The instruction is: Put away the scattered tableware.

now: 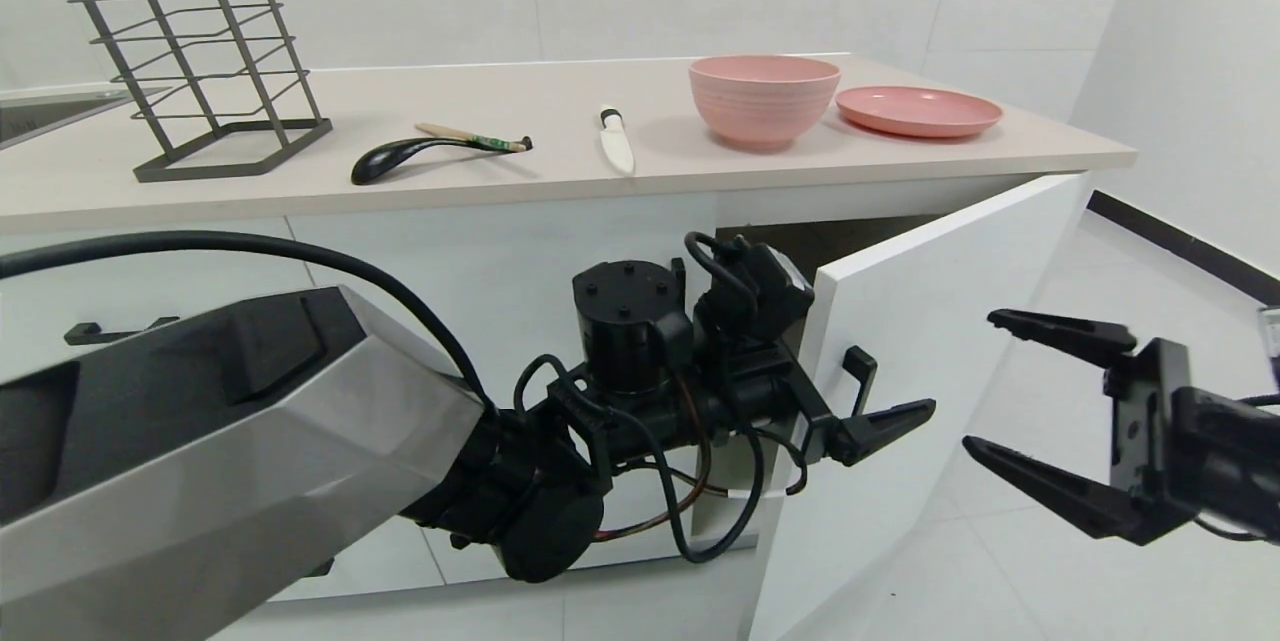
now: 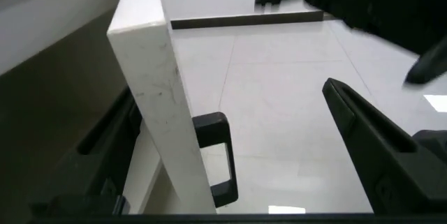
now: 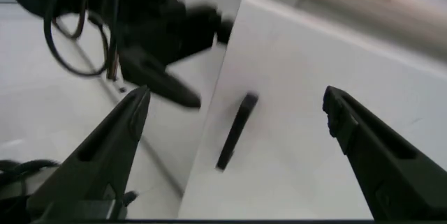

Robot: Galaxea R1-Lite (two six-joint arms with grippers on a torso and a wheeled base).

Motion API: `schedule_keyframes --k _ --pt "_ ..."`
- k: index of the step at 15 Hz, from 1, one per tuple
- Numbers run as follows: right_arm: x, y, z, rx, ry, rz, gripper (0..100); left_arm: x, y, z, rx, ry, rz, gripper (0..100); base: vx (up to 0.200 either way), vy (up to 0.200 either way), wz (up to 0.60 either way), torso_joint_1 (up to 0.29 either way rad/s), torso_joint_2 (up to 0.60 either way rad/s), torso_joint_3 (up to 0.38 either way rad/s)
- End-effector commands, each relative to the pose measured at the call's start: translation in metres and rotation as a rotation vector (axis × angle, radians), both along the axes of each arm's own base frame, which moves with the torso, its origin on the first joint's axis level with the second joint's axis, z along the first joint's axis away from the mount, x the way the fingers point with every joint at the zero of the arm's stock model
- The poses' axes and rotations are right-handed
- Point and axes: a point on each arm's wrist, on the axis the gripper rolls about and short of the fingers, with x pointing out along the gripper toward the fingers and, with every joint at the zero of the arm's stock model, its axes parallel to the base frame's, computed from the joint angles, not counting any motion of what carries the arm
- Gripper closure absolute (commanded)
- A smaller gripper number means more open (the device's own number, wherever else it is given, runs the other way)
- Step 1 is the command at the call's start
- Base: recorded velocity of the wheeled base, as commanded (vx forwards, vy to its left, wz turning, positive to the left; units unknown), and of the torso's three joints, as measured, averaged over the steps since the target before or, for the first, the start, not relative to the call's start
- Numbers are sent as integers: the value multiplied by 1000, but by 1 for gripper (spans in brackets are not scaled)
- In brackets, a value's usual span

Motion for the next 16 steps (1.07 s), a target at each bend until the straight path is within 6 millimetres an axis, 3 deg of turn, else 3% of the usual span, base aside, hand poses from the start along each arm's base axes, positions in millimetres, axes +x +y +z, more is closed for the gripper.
schedule_keyframes --k 1,3,6,10,13,14,16 --pt "-34 -7 36 22 -221 -42 0 -6 -7 -8 13 25 -23 0 0 0 0 0 0 0" --pt "-46 -10 51 30 -312 -54 0 -9 -12 -15 24 35 -33 0 0 0 0 0 0 0" --pt "-65 -18 91 35 -533 -107 0 -23 -31 -28 33 41 -85 0 0 0 0 0 0 0" --pt "-77 -23 124 28 -698 -149 0 -48 -58 -30 11 26 -152 0 0 0 0 0 0 0" --pt "-85 -26 139 14 -776 -182 0 -54 -83 -35 -18 7 -186 0 0 0 0 0 0 0" --pt "-89 -26 142 13 -797 -185 0 -59 -95 -38 -34 -2 -209 0 0 0 0 0 0 0" --pt "-99 -26 154 13 -867 -189 0 -89 -119 -46 -48 18 -291 0 0 0 0 0 0 0"
